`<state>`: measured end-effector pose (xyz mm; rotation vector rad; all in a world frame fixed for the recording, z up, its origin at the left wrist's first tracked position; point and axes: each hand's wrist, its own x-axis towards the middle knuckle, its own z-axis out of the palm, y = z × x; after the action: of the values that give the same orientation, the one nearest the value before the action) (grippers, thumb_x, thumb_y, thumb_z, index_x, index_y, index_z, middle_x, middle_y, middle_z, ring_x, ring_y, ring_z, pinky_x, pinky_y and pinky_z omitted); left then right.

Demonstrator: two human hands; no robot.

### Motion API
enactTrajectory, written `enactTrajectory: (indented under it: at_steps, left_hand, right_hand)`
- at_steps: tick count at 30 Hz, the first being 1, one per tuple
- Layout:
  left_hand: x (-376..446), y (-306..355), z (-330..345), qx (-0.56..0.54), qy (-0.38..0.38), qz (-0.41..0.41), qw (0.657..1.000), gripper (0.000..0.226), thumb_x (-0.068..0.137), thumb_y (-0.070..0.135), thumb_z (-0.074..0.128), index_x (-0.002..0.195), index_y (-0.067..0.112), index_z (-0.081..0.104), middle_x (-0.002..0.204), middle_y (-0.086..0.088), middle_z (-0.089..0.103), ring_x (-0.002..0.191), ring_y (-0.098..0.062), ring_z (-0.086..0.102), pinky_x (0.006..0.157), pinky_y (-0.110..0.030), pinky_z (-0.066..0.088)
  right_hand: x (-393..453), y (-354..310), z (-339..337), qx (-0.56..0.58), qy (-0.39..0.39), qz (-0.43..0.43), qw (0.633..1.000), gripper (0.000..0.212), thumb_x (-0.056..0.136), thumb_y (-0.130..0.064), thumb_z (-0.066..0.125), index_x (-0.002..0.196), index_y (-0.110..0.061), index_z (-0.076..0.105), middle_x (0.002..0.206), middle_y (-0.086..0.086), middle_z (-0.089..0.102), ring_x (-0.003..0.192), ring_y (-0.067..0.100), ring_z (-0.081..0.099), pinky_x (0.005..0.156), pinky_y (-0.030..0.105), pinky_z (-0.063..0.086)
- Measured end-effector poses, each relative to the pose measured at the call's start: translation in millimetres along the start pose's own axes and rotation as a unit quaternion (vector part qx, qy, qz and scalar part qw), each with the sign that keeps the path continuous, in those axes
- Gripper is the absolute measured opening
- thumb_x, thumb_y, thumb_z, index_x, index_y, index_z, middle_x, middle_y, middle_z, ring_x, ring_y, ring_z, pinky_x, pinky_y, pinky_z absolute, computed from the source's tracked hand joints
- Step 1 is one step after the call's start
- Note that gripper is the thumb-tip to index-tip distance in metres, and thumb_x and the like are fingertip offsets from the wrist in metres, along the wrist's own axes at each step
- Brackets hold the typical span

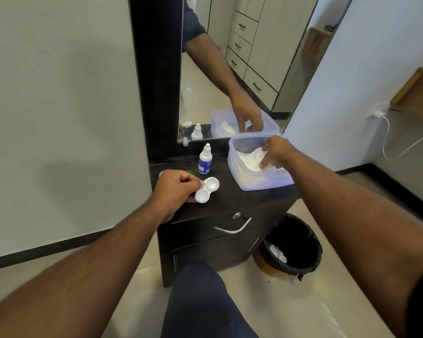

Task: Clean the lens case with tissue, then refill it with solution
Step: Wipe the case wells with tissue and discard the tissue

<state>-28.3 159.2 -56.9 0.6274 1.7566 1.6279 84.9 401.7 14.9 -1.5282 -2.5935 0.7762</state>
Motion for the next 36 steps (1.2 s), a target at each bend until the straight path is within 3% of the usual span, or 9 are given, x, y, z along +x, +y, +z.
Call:
enactTrajectory:
  at_steps: [4, 7, 12, 16, 19, 21, 26, 32, 36]
  left_hand:
    - [-2, 2, 1, -0.015, -0.002, 0.003, 1.0, 0.006, 0.083, -0.002, 0.068, 0.082, -0.007, 0.071, 0.086, -0.012, 0.071, 0.076, -0.019, 0.068, 0.057, -0.027, 0.058]
    - [-1, 2, 0, -0.018, -0.003, -0.003, 1.0, 0.008, 0.084, -0.001, 0.067, 0.086, -0.008, 0.07, 0.09, -0.013, 0.07, 0.081, -0.022, 0.069, 0.058, -0.029, 0.06]
    - [-4, 8, 0, -0.021, 0.0, -0.038, 0.999, 0.011, 0.088, 0.005, 0.064, 0.09, -0.006, 0.065, 0.098, -0.017, 0.068, 0.082, -0.03, 0.07, 0.058, -0.038, 0.061]
    - [-11, 16, -2, -0.067, 0.001, -0.075, 0.995, 0.011, 0.095, 0.01, 0.054, 0.097, 0.001, 0.058, 0.094, -0.011, 0.066, 0.076, -0.03, 0.073, 0.054, -0.032, 0.06]
    - [-18, 16, -8, -0.097, 0.001, -0.083, 0.992, 0.01, 0.096, 0.01, 0.053, 0.1, 0.002, 0.057, 0.098, -0.012, 0.065, 0.082, -0.03, 0.072, 0.057, -0.029, 0.06]
    - [-22, 13, -11, -0.104, 0.003, -0.083, 0.991, 0.01, 0.095, 0.011, 0.055, 0.099, 0.002, 0.059, 0.104, -0.013, 0.063, 0.084, -0.031, 0.072, 0.062, -0.03, 0.061]
    - [-32, 8, -14, -0.079, 0.01, -0.075, 0.994, 0.017, 0.094, 0.009, 0.058, 0.105, -0.003, 0.06, 0.102, -0.011, 0.062, 0.081, -0.03, 0.072, 0.059, -0.028, 0.06]
    - [-38, 9, -18, -0.081, 0.01, -0.07, 0.994, 0.019, 0.093, 0.007, 0.059, 0.106, -0.007, 0.06, 0.102, -0.011, 0.062, 0.088, -0.033, 0.07, 0.06, -0.029, 0.061]
    - [-38, 8, -18, -0.056, 0.015, -0.073, 0.996, 0.016, 0.09, 0.007, 0.062, 0.1, -0.005, 0.065, 0.1, -0.014, 0.066, 0.085, -0.024, 0.069, 0.056, -0.025, 0.059]
  right_hand:
    - [-3, -2, -7, -0.006, 0.052, -0.026, 0.998, 0.037, 0.076, -0.009, 0.078, 0.109, -0.008, 0.061, 0.109, 0.014, 0.061, 0.095, 0.027, 0.06, 0.085, 0.035, 0.054]
    - [-14, -7, -19, 0.011, 0.045, -0.042, 0.998, 0.027, 0.077, -0.013, 0.076, 0.1, -0.008, 0.062, 0.1, 0.013, 0.061, 0.091, 0.026, 0.06, 0.074, 0.03, 0.052]
    - [-49, -18, -38, 0.224, 0.012, -0.041, 0.974, 0.032, 0.082, -0.015, 0.067, 0.113, -0.012, 0.057, 0.107, 0.01, 0.06, 0.097, 0.029, 0.06, 0.076, 0.036, 0.056]
    - [-83, -33, -36, 0.472, -0.026, -0.016, 0.881, 0.044, 0.081, -0.004, 0.07, 0.12, -0.017, 0.053, 0.114, 0.012, 0.059, 0.105, 0.033, 0.058, 0.075, 0.046, 0.059]
    - [-104, -42, -12, 0.636, -0.052, -0.025, 0.77, 0.048, 0.081, 0.003, 0.067, 0.124, -0.014, 0.051, 0.12, 0.017, 0.056, 0.11, 0.035, 0.057, 0.08, 0.049, 0.057]
    - [-112, -51, 8, 0.693, -0.062, -0.024, 0.718, 0.051, 0.082, 0.006, 0.064, 0.127, -0.011, 0.05, 0.124, 0.019, 0.055, 0.113, 0.034, 0.056, 0.081, 0.046, 0.057]
    - [-131, -68, 34, 0.763, -0.065, -0.013, 0.643, 0.047, 0.082, 0.004, 0.065, 0.126, -0.008, 0.053, 0.123, 0.018, 0.058, 0.109, 0.029, 0.058, 0.07, 0.035, 0.059]
    - [-162, -56, 52, 0.741, -0.091, 0.02, 0.665, 0.026, 0.083, 0.003, 0.064, 0.107, -0.006, 0.059, 0.109, 0.017, 0.064, 0.098, 0.027, 0.064, 0.062, 0.032, 0.059]
    - [-173, -35, 71, 0.712, -0.02, 0.03, 0.701, 0.032, 0.081, -0.012, 0.07, 0.111, -0.014, 0.059, 0.109, 0.012, 0.064, 0.103, 0.026, 0.06, 0.073, 0.036, 0.054]
